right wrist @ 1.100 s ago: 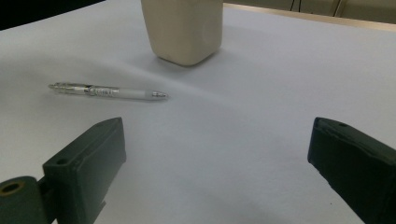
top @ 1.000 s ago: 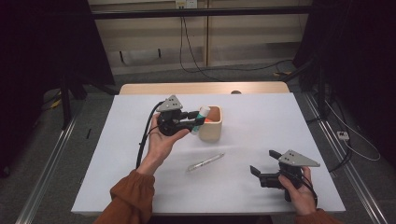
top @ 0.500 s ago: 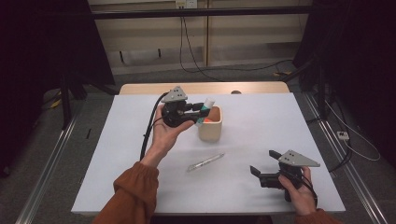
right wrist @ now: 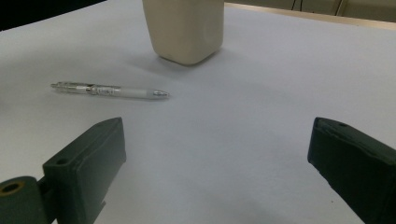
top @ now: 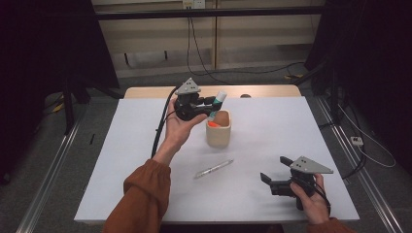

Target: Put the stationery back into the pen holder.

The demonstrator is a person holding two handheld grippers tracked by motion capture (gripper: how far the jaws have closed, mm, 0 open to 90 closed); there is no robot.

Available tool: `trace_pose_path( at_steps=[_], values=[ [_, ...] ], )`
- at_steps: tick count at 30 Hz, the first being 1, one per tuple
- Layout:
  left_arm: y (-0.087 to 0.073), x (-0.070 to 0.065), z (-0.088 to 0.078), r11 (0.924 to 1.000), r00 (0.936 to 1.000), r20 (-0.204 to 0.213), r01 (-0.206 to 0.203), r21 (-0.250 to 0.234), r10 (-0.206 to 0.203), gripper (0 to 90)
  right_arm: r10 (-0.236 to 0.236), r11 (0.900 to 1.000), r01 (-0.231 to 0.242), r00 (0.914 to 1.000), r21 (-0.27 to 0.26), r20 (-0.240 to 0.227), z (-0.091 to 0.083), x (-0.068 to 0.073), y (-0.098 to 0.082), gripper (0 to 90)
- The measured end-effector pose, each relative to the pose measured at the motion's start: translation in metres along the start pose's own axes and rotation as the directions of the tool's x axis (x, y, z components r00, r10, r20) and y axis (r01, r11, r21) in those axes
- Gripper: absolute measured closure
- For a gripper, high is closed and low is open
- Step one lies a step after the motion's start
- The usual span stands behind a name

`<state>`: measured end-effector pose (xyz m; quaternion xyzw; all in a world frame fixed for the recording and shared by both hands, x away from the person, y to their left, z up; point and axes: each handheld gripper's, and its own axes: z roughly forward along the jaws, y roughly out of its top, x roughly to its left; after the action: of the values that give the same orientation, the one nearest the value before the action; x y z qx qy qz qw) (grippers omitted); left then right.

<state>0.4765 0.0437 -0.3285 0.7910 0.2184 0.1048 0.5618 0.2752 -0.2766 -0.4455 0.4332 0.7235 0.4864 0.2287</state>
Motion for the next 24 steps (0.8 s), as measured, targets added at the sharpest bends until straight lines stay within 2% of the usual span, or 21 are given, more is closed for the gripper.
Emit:
trace_pose_path(
  at_steps=[4,7,11,16,24],
  values=[
    [0.001,0.004,0.005,0.9999,0.9999,-0.012,0.01,0.003,-0.01,65.8,-0.001,1.0,0.001,1.0,0.0,-0.002,0.0,0.0,0.0,4.2],
    [0.003,0.006,0.01,0.9998,0.9998,-0.02,-0.007,0.017,0.008,65.8,0.002,1.0,-0.002,1.0,0.0,-0.003,0.0,0.0,0.0,4.2],
    [0.003,0.007,0.016,0.9998,0.9996,-0.026,-0.014,0.01,0.014,65.8,0.003,1.0,-0.003,1.0,-0.001,-0.003,0.0,0.0,0.0,4.2],
    [-0.004,0.012,0.023,0.9992,0.9995,-0.03,-0.008,0.04,0.009,65.8,0.002,1.0,-0.002,1.0,-0.001,-0.004,0.0,0.0,0.0,4.2],
    [-0.011,0.011,0.033,0.9989,0.9997,-0.025,-0.003,0.046,0.005,65.8,0.001,1.0,-0.001,1.0,0.001,-0.007,0.0,0.0,0.0,4.2]
  ],
)
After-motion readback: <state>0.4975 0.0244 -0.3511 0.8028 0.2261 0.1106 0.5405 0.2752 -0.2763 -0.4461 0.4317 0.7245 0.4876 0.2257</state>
